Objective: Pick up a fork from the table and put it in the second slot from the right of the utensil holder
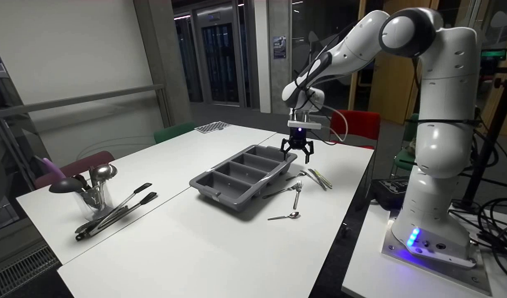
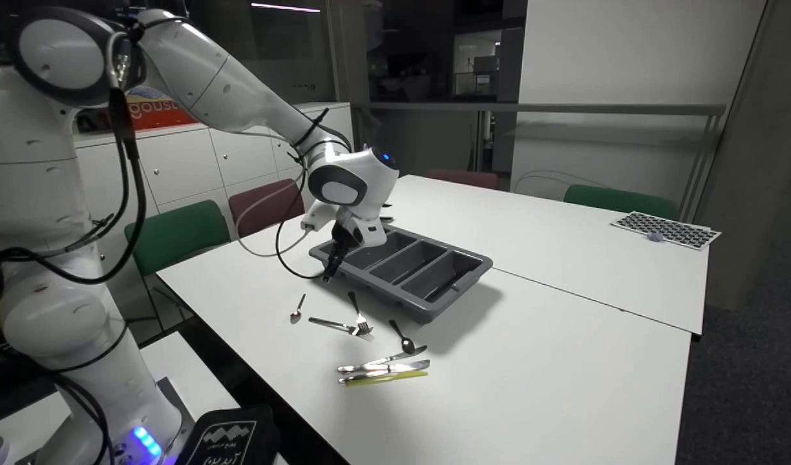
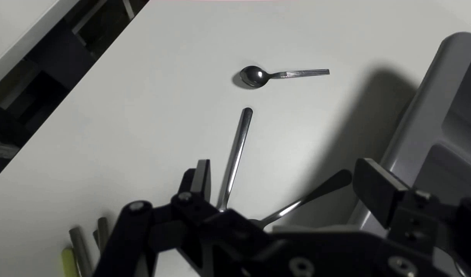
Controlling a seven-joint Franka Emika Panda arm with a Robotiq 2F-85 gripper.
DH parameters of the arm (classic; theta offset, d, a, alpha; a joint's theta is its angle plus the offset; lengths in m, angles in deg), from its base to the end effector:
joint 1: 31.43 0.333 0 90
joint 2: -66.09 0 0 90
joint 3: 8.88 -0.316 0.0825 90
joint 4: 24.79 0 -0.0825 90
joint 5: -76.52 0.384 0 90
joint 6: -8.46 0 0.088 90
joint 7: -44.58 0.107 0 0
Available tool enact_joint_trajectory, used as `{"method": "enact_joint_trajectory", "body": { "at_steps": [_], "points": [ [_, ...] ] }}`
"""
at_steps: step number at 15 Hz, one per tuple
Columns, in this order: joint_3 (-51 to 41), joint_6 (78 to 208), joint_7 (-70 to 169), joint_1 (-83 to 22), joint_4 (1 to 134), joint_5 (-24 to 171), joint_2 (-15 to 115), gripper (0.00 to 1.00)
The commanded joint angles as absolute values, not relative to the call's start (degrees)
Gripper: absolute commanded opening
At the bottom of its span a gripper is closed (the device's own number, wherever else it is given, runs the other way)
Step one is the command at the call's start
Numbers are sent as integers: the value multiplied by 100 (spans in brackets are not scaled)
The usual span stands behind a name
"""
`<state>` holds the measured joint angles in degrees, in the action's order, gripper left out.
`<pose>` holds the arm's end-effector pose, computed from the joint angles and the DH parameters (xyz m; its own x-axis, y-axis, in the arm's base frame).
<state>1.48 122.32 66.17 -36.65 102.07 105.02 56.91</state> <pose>0.4938 -0.1070 0.2860 0.5400 -0.6857 -0.4881 -0.8232 -0.5510 -0.1367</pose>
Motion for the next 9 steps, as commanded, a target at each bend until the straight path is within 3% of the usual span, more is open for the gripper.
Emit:
{"method": "enact_joint_trajectory", "body": {
  "at_steps": [1,9],
  "points": [
    [62,12216,6968,-3816,9624,10864,4852,100],
    [141,12482,7338,-3772,9849,10735,4580,100]
  ]
}}
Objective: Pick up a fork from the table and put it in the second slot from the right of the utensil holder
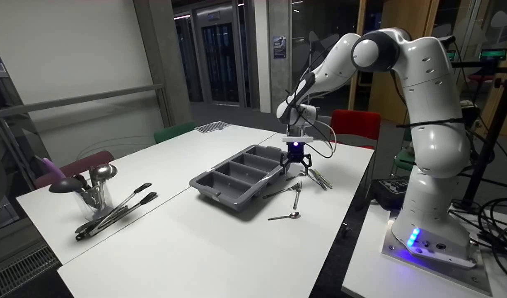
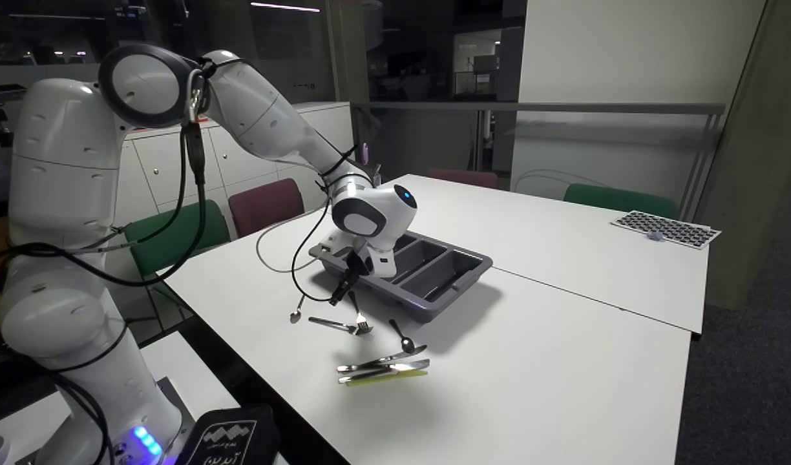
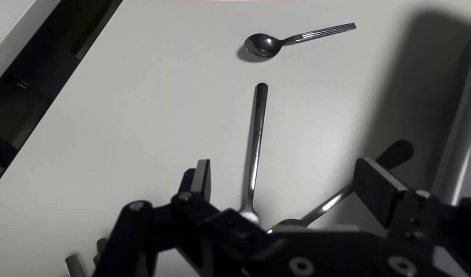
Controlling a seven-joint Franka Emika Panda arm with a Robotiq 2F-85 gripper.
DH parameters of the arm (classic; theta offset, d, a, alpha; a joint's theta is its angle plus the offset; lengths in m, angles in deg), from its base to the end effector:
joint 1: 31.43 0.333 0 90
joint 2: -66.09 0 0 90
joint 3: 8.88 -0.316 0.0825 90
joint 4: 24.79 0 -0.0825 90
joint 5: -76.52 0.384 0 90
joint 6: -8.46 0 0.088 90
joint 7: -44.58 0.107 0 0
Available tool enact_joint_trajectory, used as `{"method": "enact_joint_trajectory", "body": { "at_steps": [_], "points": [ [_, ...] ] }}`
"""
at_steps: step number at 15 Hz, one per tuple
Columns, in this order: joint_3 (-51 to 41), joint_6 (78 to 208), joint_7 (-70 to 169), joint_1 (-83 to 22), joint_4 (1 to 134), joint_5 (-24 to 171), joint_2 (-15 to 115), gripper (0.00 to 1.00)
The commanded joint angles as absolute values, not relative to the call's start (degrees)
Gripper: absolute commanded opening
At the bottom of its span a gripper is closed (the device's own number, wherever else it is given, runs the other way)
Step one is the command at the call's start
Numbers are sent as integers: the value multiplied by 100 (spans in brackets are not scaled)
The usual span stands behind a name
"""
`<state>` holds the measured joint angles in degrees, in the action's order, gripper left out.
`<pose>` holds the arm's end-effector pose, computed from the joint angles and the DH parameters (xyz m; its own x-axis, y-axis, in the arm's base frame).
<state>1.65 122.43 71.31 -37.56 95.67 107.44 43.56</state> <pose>0.5134 -0.1220 0.2066 0.3699 -0.7424 -0.5586 -0.8949 -0.4462 0.0004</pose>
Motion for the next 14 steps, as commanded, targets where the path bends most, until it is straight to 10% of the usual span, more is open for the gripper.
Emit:
{"method": "enact_joint_trajectory", "body": {
  "at_steps": [1,14],
  "points": [
    [142,12582,7382,-3740,9968,10722,4666,100],
    [35,13347,7536,-3674,9758,10666,4022,100]
  ]
}}
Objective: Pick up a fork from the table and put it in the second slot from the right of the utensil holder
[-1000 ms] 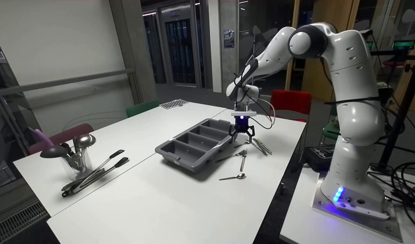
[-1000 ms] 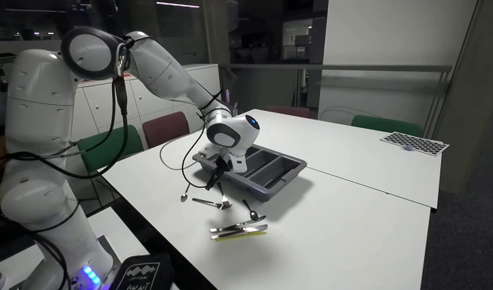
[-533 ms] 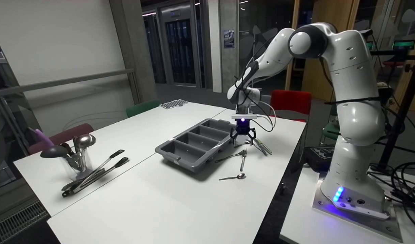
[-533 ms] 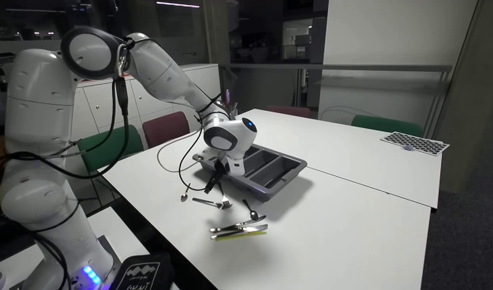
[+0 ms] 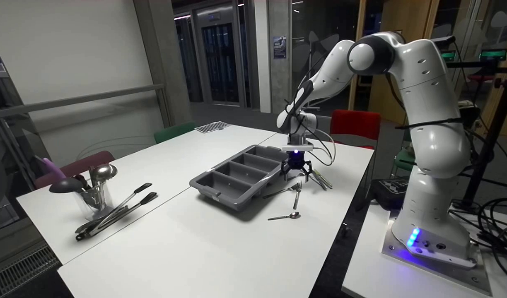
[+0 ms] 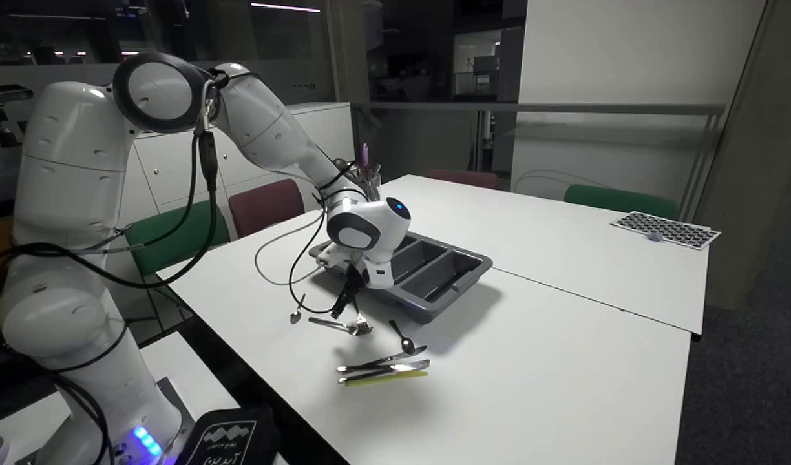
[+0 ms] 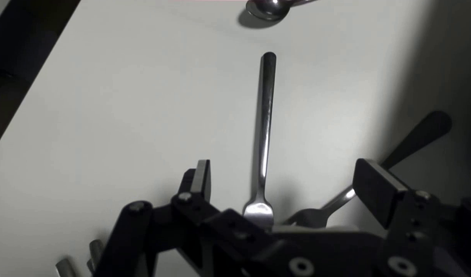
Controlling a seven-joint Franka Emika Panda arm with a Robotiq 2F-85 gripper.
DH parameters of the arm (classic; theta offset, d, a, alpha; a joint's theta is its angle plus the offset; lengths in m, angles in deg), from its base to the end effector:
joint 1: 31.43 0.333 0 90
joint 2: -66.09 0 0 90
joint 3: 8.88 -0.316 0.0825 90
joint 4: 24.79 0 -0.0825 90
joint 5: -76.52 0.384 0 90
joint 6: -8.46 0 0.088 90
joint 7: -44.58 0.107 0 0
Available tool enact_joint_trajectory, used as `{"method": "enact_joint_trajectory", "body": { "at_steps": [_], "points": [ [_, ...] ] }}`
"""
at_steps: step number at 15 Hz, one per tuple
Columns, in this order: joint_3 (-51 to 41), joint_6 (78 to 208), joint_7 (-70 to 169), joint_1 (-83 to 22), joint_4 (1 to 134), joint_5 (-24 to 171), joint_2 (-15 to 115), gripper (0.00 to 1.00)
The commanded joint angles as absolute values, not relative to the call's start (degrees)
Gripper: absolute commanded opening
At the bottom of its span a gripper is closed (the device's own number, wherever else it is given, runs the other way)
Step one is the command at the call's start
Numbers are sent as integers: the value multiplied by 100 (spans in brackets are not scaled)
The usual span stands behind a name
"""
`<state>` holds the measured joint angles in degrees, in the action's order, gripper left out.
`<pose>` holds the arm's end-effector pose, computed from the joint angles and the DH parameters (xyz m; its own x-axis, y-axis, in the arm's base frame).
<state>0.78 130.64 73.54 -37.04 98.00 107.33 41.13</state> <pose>0.5085 -0.1189 0.1744 0.3386 -0.8005 -0.4945 -0.9141 -0.4045 0.0289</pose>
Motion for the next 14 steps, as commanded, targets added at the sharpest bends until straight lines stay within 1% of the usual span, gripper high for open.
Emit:
{"method": "enact_joint_trajectory", "body": {
  "at_steps": [1,7,14],
  "points": [
    [30,13435,7548,-3659,9758,10662,3988,100],
    [34,13940,7812,-3498,9972,10575,4025,100],
    [4,14117,7920,-3402,10180,10496,4063,100]
  ]
}}
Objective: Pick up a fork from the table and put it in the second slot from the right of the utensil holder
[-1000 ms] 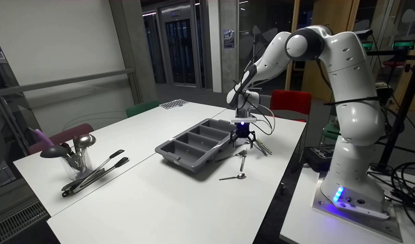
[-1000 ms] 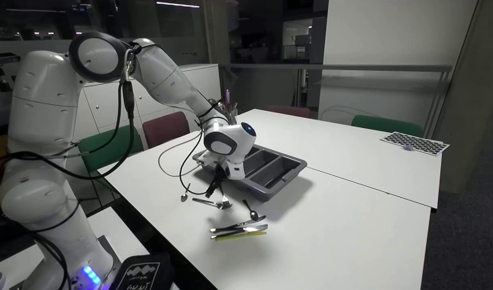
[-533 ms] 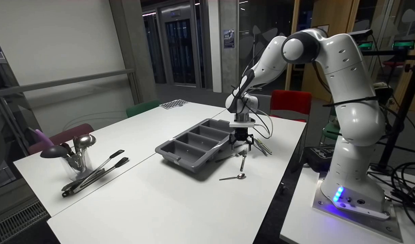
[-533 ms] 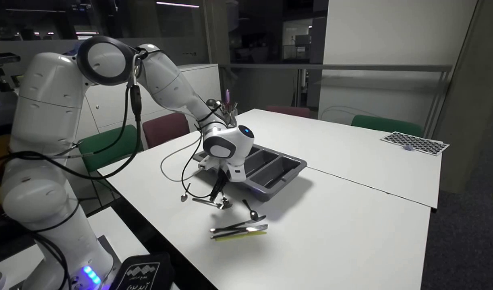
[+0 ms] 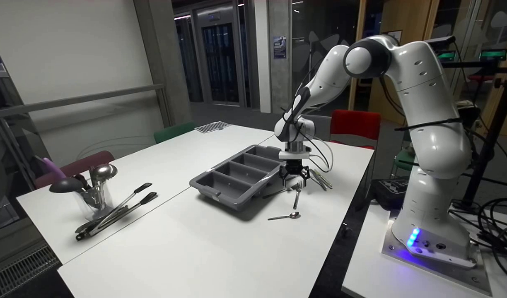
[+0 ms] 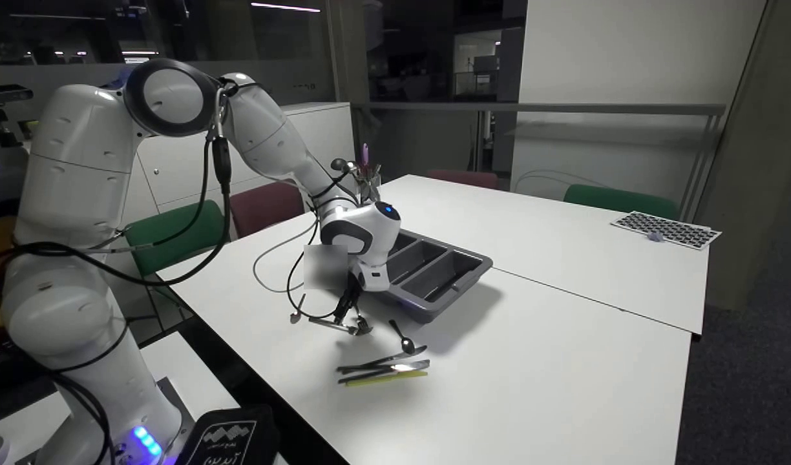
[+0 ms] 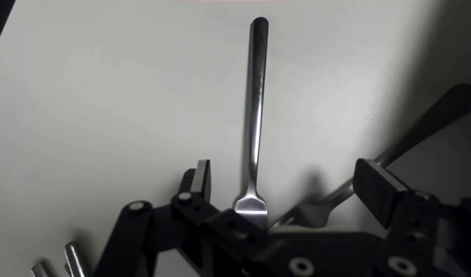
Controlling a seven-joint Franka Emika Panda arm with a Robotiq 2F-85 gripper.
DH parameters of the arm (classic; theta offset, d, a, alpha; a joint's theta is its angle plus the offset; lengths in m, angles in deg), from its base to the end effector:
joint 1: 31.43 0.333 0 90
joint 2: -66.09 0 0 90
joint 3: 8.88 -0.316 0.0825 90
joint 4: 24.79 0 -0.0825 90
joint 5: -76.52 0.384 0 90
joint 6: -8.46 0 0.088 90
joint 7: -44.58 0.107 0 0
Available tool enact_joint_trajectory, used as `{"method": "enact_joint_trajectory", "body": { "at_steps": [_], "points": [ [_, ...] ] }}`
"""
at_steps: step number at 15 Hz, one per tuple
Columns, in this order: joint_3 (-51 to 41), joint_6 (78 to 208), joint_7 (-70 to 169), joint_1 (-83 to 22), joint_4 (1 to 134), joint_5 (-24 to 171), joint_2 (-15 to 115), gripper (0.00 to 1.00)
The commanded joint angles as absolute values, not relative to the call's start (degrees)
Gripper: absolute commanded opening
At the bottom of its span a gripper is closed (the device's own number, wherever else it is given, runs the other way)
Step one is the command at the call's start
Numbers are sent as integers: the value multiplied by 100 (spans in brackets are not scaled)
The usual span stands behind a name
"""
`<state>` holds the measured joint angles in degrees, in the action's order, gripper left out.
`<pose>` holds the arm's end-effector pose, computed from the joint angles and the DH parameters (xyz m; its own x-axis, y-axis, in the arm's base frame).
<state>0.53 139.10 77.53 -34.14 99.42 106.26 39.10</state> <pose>0.5127 -0.1022 0.1533 0.3301 -0.8549 -0.4003 -0.9237 -0.3799 0.0494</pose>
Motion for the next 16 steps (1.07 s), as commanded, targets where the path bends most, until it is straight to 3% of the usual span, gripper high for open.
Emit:
{"method": "enact_joint_trajectory", "body": {
  "at_steps": [1,11,12,13,16],
  "points": [
    [2,14125,7910,-3396,10208,10498,4065,100],
    [-37,14412,7772,-3443,10540,10594,4079,100],
    [-36,14382,7766,-3445,10533,10575,4077,90],
    [-43,14367,7735,-3451,10530,10570,4078,72],
    [-40,14361,7721,-3448,10531,10549,4084,52]
  ]
}}
